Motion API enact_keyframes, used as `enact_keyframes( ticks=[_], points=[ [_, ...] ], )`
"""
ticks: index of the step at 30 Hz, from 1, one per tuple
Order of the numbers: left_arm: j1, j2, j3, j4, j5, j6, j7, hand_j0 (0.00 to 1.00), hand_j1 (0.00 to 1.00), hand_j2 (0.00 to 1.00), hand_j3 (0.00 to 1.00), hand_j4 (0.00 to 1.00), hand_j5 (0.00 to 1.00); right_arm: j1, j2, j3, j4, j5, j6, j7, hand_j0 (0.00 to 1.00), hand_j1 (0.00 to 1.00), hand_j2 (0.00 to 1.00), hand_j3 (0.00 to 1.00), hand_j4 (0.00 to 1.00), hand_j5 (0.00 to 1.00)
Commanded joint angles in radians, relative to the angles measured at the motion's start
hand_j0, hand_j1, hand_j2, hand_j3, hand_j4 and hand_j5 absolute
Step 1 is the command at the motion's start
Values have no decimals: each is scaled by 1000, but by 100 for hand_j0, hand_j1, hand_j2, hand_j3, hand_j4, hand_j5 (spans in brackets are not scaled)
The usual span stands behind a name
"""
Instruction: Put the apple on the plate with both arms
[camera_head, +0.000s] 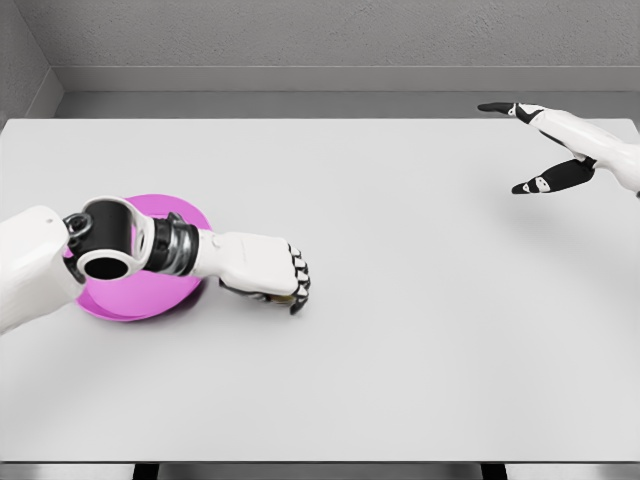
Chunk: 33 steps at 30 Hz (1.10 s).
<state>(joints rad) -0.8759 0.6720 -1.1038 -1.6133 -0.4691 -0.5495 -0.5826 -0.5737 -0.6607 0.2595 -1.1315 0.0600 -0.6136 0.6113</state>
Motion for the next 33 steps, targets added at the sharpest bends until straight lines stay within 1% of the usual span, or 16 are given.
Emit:
enact_keyframes(
  ticks=[1,4,5,6,9,10,12,13,15,18,20,24,26,30,32,33],
  points=[
    [-3,9,2,0,12,-32,4,44,44,44,44,44,44,0,0,0,-1,-8,3,0,100,100,100,100,100,100],
    [-35,77,9,-3,78,-61,12,43,43,43,43,43,43,-2,0,0,-1,-2,3,0,100,100,100,100,100,100],
    [-51,103,10,-5,112,-61,12,42,42,42,42,42,42,-3,0,0,-1,7,3,0,100,100,100,100,100,100],
    [-54,136,24,-5,144,-61,12,41,41,41,41,41,41,-3,0,0,-1,9,3,0,100,100,100,100,100,100],
    [-54,236,77,-3,193,-61,12,41,41,41,41,41,41,-3,0,0,-1,9,3,0,100,100,100,100,100,100],
    [-54,282,88,0,221,-61,12,41,41,41,41,41,41,-3,0,0,-2,9,3,0,100,100,100,100,100,100],
    [-52,336,101,7,237,-61,12,41,41,41,41,41,41,-2,-2,0,-1,9,3,0,100,100,100,100,100,100],
    [-52,351,102,26,237,-61,12,41,41,41,41,41,41,-2,-2,0,-1,9,3,0,100,100,100,100,100,100],
    [-51,353,102,87,237,-61,12,41,41,41,41,41,41,-2,-3,-2,-1,9,3,0,100,100,100,100,100,100],
    [-45,351,101,105,237,-61,12,42,42,42,42,42,42,2,-3,-2,-1,9,3,0,100,100,100,100,100,100],
    [-43,347,101,105,237,-61,12,47,47,47,47,47,47,0,-5,-2,-1,9,3,0,100,100,100,100,100,100],
    [-40,340,101,108,254,-61,12,72,72,72,72,72,72,0,-5,-2,-1,9,3,0,100,100,100,100,100,100],
    [-40,330,99,130,260,-61,12,92,92,92,92,92,92,2,-5,-2,-1,9,3,0,100,100,100,100,100,100],
    [-40,330,99,133,262,-61,12,95,95,95,95,95,95,2,-5,-2,-1,9,3,0,100,100,100,100,100,100],
    [-41,330,101,132,265,-61,12,100,100,100,100,100,100,0,-11,-2,-1,9,3,0,100,100,100,100,100,100],
    [-43,327,98,127,274,-61,12,100,100,100,100,100,100,0,-11,-2,-2,9,3,0,100,100,100,100,100,100]
  ],
)
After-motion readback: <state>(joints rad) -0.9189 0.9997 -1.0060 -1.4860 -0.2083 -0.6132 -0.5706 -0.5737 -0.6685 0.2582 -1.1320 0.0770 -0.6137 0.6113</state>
